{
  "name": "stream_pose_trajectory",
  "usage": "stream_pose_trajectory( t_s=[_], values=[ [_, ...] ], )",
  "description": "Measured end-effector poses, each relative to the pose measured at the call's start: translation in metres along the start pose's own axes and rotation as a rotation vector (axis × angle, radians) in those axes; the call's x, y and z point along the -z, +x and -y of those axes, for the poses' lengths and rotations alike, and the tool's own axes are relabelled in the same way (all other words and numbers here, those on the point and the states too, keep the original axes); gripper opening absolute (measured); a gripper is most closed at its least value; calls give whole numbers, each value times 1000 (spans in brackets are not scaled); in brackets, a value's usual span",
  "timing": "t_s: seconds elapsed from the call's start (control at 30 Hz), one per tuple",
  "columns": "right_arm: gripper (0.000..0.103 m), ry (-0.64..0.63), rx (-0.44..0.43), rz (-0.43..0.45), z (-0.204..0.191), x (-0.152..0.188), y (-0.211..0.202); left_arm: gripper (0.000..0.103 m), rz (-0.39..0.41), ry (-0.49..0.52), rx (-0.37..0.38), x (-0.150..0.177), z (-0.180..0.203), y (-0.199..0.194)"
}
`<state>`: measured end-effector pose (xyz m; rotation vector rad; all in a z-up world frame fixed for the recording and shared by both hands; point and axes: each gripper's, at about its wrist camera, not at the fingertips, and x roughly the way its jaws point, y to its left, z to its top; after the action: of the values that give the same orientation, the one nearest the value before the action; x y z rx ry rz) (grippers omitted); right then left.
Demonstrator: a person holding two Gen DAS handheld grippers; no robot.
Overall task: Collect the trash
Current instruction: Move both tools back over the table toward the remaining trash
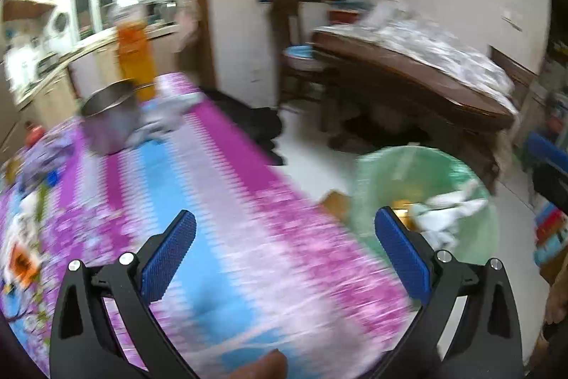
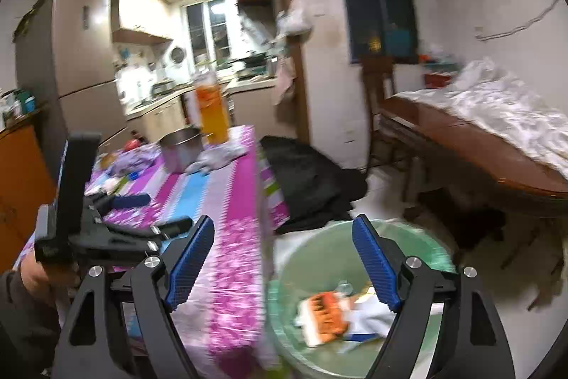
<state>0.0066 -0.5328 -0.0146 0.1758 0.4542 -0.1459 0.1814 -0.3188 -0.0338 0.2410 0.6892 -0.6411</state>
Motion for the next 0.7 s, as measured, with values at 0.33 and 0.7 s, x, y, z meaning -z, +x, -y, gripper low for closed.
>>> stream_pose_trajectory(
  t_s=[0.33, 0.7],
  values=[
    [84, -111, -190, -63, -109, 2, 51, 89, -1, -111, -333, 40, -194, -61],
    [95, -224, -384, 25, -236, -31, 72, 98, 562, -488, -589, 10, -338, -284]
  ],
)
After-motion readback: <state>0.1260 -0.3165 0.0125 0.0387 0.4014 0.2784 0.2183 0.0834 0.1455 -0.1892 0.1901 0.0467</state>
